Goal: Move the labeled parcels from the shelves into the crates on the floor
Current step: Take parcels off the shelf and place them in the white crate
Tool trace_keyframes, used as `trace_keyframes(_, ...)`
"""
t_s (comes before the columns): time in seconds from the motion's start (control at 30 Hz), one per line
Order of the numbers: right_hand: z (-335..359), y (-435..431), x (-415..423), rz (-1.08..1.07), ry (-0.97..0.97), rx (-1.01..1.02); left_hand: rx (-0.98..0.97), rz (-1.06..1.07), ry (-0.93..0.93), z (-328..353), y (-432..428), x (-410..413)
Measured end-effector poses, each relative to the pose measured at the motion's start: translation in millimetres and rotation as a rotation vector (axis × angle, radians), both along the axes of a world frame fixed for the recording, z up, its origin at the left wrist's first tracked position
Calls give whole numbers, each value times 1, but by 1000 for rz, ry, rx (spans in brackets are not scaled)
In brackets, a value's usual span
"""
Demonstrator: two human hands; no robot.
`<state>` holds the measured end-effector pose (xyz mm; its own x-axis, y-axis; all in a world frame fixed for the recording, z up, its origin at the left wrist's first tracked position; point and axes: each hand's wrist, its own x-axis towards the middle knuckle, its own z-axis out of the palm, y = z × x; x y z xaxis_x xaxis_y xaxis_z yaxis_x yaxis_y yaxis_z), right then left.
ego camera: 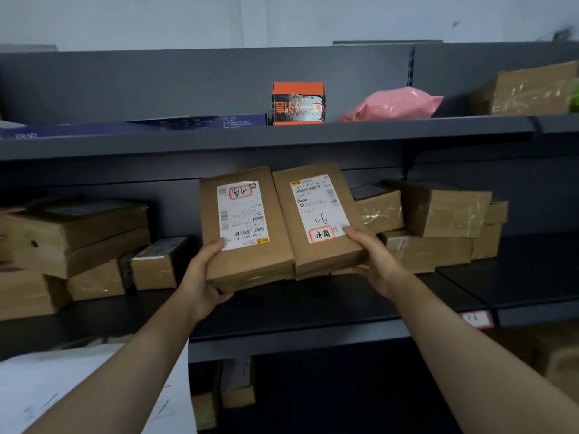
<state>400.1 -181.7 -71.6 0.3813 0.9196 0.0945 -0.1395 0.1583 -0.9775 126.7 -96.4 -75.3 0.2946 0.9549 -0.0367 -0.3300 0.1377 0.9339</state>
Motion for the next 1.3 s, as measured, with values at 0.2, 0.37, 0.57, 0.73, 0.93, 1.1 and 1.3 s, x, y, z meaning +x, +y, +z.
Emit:
trace_keyframes(0.2,-19,-85,-7,-126,22,-117,39,-163,8,-15,-39,-3)
trace_keyframes(0.37,-53,-195,1,-368,106,-155,-3,-374,69,-42,-96,38)
trace_keyframes(0.57,-87,-337,41,-675,224,-191,8,-649,230,-73,-189,142)
trace_keyframes(0.73,-128,-438,91,-939,262,-327,-78,-775,337,-130,-262,245)
trace_keyframes(0.93,-188,-542,168,-1099,390,-498,-126,-919,466,-198,-333,371)
trace_keyframes(1.1,-228,-571,222,-1129,472,-569,-133,-981,555,-245,-352,445)
trace_keyframes(1.3,-278,-550,290,-1153,486,-641,-79,-974,669,-286,-336,520)
